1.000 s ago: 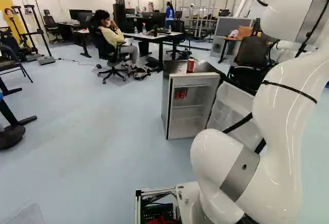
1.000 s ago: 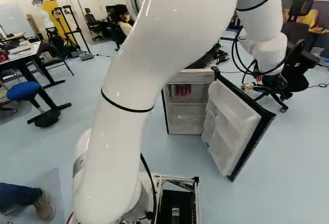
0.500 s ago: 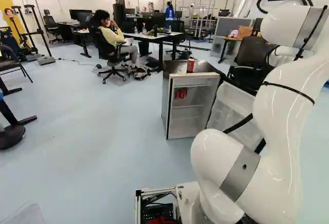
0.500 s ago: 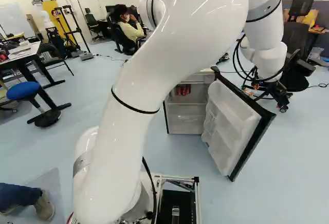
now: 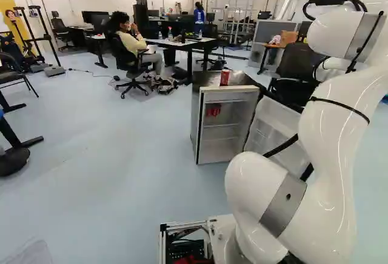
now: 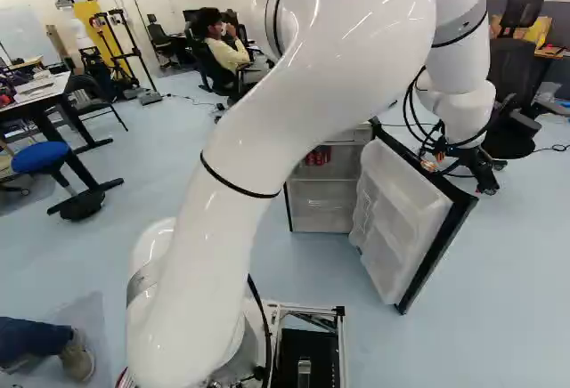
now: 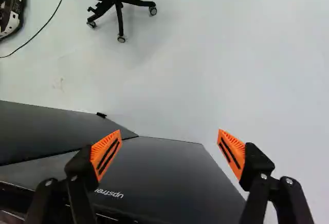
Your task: Grab a drink from the fridge
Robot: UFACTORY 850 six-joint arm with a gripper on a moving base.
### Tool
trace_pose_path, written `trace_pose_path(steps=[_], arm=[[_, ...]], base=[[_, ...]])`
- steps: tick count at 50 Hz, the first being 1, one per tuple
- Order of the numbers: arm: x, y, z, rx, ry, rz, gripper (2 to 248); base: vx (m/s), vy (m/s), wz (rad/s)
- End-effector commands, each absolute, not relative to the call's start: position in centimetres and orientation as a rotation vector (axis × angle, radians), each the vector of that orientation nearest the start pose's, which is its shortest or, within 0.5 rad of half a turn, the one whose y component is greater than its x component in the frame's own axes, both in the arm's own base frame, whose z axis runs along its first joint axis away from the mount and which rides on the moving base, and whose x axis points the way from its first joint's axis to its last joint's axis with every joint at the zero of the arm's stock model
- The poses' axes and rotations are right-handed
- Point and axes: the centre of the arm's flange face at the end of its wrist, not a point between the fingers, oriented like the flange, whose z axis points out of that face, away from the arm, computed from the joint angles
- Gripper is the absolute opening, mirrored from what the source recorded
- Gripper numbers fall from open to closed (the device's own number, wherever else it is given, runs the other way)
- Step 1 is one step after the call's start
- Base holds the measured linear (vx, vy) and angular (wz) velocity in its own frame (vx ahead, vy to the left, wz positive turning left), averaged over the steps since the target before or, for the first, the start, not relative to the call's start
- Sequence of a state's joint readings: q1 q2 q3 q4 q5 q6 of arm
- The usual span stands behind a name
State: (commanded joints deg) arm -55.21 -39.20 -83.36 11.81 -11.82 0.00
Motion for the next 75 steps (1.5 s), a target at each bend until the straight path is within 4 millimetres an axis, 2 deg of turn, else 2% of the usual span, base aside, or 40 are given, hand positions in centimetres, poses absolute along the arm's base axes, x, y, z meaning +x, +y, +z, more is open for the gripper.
trace_pose_path(steps=[26,75], arm=[[39.5,-56.5,38.8,-2.670,1.737,-0.812,247],[39.1,-53.2,38.5,-2.669,1.685,-0.613,247]], base=[[0.000,0.000,0.000],[0.000,0.000,0.000]])
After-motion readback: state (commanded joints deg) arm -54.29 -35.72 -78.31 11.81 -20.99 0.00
